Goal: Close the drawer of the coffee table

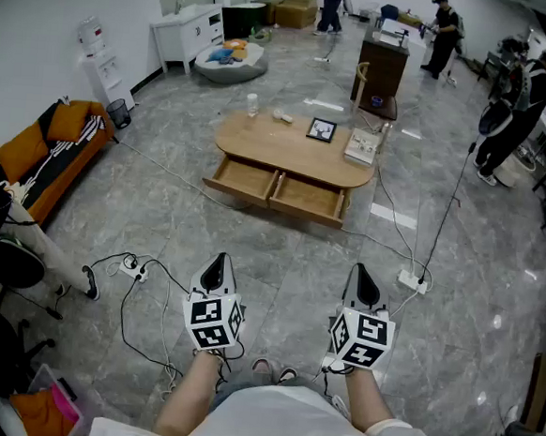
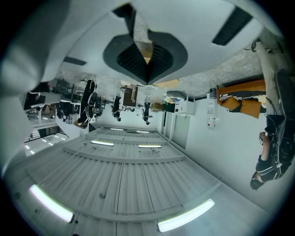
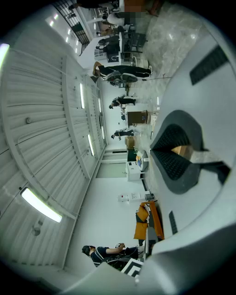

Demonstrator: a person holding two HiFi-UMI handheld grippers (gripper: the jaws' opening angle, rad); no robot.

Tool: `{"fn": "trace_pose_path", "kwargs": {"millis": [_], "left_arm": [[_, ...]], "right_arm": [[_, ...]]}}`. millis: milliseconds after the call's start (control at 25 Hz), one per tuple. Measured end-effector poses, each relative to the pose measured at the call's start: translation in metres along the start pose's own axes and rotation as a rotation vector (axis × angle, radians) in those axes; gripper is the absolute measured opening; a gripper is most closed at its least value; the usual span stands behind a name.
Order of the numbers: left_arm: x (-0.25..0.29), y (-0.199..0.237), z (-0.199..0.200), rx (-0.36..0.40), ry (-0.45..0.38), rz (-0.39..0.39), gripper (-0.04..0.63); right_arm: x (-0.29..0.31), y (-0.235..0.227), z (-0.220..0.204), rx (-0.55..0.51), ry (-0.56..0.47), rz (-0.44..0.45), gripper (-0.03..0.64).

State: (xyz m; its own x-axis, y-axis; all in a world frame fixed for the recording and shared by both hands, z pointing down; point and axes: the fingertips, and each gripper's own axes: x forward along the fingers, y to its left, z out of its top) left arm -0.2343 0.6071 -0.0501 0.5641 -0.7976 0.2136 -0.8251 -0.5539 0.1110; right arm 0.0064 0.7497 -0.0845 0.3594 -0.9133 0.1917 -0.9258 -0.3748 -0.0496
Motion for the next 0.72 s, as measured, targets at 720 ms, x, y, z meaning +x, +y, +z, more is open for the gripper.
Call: {"fn": "trace_pose_path", "kwargs": {"millis": [720], "left_arm": [[0.004,0.014,-0.006,-0.045,0.016,0.024,-0.005]], "right_arm": [[0.009,0.003,-0.007,0.050,-0.011,0.003,0.002]]}}
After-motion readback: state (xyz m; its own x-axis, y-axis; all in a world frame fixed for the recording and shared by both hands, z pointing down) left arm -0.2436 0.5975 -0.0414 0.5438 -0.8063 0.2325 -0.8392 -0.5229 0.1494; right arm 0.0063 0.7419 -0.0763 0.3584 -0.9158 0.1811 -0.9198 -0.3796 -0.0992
